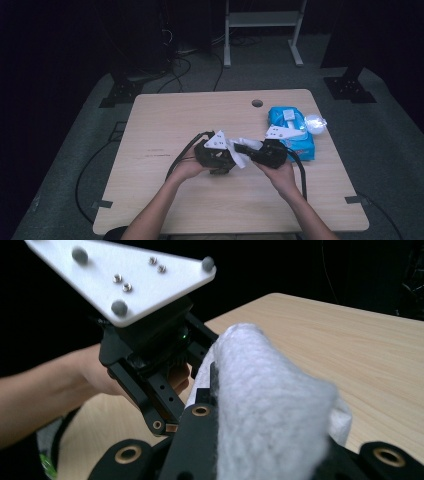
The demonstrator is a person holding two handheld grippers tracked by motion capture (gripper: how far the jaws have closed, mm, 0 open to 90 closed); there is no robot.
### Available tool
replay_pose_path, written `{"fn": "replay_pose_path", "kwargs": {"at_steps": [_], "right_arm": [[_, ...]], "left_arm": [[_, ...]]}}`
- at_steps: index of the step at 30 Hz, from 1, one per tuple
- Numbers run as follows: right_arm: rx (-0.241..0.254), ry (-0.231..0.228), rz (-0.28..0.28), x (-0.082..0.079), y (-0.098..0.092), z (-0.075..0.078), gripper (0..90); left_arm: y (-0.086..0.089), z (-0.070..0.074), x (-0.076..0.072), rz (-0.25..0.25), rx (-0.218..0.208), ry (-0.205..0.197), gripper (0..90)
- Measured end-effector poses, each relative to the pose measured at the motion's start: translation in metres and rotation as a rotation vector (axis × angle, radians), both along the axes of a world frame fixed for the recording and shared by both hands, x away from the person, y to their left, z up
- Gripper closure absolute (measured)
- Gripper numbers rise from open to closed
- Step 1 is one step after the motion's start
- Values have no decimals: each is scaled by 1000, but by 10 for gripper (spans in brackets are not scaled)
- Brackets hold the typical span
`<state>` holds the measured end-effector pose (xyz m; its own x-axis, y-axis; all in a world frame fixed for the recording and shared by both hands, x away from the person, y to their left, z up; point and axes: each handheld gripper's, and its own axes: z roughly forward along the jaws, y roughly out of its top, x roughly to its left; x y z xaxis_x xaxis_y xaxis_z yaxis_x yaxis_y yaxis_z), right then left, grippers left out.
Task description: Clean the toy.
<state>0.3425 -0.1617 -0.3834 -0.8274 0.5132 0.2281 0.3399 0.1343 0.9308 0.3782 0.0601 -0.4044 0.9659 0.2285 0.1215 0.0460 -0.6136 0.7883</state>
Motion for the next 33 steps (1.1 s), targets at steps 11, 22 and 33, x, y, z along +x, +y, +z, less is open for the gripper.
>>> {"fn": "replay_pose_path", "kwargs": {"at_steps": [11,22,33], "right_arm": [[-4,58,-72,13,-21,-20,841],[-4,107,-90,19,-25,-33,841],[14,26,-38,6,-12,-9,840]], "left_arm": [[7,1,3,14,-5,6,634],[9,0,4,21,-20,11,634],[1,-2,3,15,-6,2,633]]}}
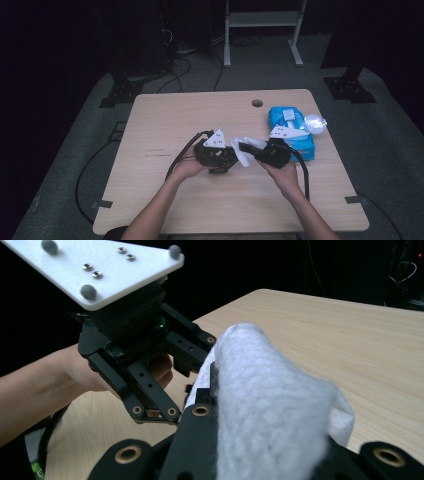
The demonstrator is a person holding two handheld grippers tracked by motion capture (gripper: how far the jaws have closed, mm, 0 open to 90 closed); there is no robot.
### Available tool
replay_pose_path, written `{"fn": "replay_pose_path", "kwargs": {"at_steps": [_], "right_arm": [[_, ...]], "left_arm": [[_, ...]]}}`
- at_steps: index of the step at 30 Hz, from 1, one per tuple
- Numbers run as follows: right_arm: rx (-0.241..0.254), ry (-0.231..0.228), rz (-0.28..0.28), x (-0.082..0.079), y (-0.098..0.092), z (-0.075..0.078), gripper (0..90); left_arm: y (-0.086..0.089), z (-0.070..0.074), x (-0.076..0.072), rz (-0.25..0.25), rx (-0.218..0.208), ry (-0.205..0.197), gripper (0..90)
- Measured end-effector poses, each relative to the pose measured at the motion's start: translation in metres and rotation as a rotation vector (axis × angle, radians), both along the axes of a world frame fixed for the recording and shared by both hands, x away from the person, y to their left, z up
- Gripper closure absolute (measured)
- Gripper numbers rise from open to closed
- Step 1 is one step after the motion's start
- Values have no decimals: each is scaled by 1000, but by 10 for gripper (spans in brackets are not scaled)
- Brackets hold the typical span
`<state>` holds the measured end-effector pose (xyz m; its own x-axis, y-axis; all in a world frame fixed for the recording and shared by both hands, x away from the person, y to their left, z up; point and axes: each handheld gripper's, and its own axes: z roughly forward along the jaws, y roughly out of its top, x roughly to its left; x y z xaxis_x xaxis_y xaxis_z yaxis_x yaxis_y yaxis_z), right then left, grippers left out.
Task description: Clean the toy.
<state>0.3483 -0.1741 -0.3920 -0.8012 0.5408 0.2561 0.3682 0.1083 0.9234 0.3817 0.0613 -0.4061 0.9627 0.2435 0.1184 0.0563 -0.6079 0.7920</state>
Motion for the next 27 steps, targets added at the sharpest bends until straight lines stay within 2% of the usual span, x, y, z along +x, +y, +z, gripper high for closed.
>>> {"fn": "replay_pose_path", "kwargs": {"at_steps": [2,6,9,11,19,23,27], "right_arm": [[7,7,-4,1,-2,-3,840],[3,35,-37,7,-11,-10,840],[7,79,-53,11,-15,-23,840],[-6,88,-60,13,-15,-27,840],[8,89,-55,13,-16,-24,840],[24,63,-41,8,-14,-15,840],[23,57,-38,7,-14,-13,840]], "left_arm": [[1,0,1,-3,6,-4,633],[4,0,2,5,-14,8,634],[3,-2,3,14,-1,8,631],[2,-2,4,12,3,7,632],[3,-1,3,11,-11,10,636],[2,1,3,7,-16,5,637],[2,2,2,8,-15,2,637]]}}
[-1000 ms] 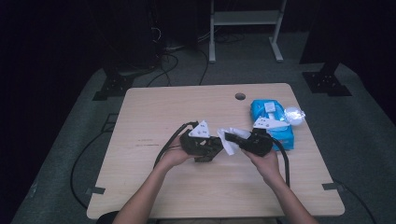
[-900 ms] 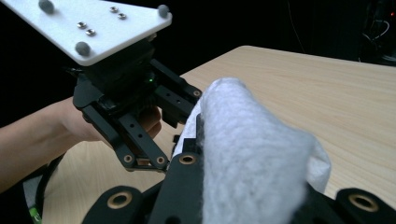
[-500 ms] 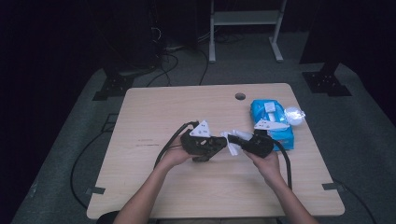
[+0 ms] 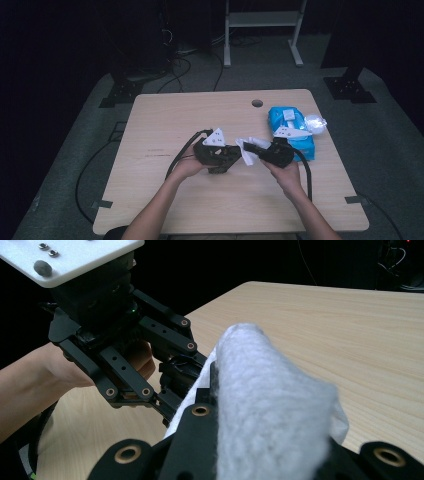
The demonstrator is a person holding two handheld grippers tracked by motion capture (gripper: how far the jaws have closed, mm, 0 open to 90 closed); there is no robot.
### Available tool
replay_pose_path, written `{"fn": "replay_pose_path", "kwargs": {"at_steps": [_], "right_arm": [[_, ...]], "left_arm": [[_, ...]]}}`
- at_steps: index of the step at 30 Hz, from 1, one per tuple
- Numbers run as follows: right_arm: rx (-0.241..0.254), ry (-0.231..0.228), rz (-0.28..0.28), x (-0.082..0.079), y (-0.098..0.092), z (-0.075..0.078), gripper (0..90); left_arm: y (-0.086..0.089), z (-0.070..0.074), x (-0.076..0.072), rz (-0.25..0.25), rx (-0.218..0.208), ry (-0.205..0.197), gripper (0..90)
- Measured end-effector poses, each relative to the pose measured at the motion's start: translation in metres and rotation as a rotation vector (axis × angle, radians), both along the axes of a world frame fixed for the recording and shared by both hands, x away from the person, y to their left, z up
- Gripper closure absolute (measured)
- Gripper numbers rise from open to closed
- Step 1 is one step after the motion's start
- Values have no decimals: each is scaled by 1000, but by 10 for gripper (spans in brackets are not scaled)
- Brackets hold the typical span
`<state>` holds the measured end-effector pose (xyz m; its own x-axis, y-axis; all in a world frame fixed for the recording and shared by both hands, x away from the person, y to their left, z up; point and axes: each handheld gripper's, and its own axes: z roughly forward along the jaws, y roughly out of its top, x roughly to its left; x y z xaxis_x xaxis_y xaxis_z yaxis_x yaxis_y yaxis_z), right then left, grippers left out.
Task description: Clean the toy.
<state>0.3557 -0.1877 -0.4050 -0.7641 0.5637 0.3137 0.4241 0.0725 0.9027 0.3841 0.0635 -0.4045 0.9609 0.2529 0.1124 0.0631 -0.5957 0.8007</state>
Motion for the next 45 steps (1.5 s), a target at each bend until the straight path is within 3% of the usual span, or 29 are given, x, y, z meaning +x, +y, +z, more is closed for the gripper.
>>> {"fn": "replay_pose_path", "kwargs": {"at_steps": [6,15,19,22,30,33,38,41,45], "right_arm": [[-16,25,-9,4,-2,-9,839],[-12,-11,8,-1,2,2,839],[-9,47,-27,7,-8,-11,839],[5,72,-22,9,-9,-15,839],[53,36,14,3,-4,-3,840],[34,26,15,2,-3,-2,839],[21,82,-12,9,-9,-16,839],[17,120,2,13,-8,-23,839],[29,111,2,11,-6,-20,840]], "left_arm": [[2,0,1,9,-2,0,638],[1,2,-1,3,-4,-5,639],[3,3,-1,8,-12,-5,640],[3,4,-1,6,-14,-6,640],[1,5,-3,-4,-9,-12,641],[0,5,-4,-7,-4,-16,642],[2,6,-2,0,-20,-13,643],[2,6,-2,1,-21,-13,643],[3,6,-2,-2,-33,-4,643]]}}
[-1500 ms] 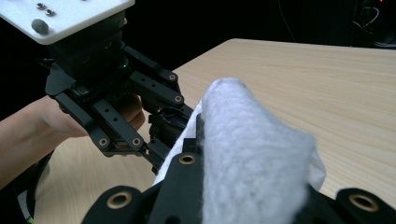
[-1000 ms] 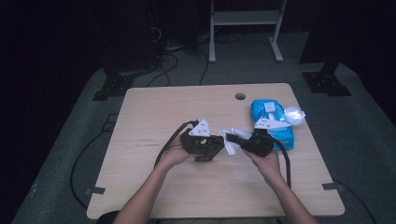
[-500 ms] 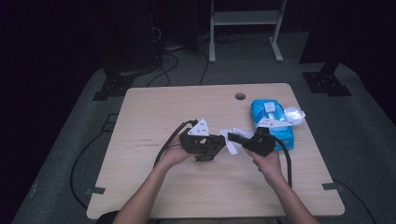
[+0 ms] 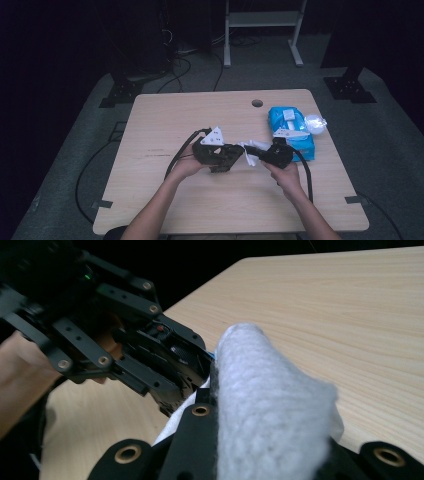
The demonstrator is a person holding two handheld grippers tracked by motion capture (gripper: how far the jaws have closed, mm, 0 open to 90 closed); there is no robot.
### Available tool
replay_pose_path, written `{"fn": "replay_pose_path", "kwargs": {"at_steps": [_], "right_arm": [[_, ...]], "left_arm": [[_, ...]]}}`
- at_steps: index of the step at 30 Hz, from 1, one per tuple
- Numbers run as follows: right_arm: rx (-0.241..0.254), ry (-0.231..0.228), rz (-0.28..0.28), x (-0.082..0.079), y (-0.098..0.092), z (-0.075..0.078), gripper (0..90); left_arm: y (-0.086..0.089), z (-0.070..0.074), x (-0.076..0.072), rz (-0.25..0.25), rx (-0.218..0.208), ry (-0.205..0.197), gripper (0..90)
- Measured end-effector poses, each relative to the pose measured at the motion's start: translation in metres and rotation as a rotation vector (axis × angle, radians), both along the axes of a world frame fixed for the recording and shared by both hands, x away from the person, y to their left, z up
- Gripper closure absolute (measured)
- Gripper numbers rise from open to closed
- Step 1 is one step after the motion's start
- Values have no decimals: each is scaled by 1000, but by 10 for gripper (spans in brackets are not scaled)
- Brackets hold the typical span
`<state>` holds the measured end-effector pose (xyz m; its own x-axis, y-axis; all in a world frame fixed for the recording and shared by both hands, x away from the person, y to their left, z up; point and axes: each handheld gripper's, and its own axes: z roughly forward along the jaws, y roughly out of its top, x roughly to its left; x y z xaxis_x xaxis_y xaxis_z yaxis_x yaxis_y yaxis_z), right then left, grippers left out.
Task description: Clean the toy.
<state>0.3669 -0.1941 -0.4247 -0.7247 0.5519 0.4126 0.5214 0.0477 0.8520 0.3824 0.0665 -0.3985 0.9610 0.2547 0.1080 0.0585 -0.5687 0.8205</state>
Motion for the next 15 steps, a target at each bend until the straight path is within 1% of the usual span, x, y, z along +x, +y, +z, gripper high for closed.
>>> {"fn": "replay_pose_path", "kwargs": {"at_steps": [1,2,4,5,6,8,10,11,12,13,15], "right_arm": [[10,-15,-7,-2,-2,5,841],[10,-15,-7,-2,-2,5,841],[29,-22,-13,-4,-4,9,842],[45,-31,-6,-4,-5,11,841],[56,-29,2,-5,-5,13,841],[41,-55,4,-7,-3,19,841],[32,-70,7,-8,-1,22,840],[17,-75,2,-8,-1,21,840],[17,-75,2,-8,-1,21,840],[8,-75,0,-8,-1,20,840],[3,-62,-7,-7,-1,17,837]], "left_arm": [[-1,0,0,-2,-5,0,644],[-1,0,0,0,-6,-1,644],[-3,0,0,1,-4,-7,644],[-4,0,-1,0,-2,-10,644],[-6,0,-1,1,6,-15,644],[-8,0,-2,2,15,-29,645],[-11,0,-3,6,44,-51,644],[-10,1,-3,6,54,-46,644],[-10,1,-3,6,54,-46,643],[-10,1,-3,15,48,-37,643],[-9,1,-1,30,55,-33,643]]}}
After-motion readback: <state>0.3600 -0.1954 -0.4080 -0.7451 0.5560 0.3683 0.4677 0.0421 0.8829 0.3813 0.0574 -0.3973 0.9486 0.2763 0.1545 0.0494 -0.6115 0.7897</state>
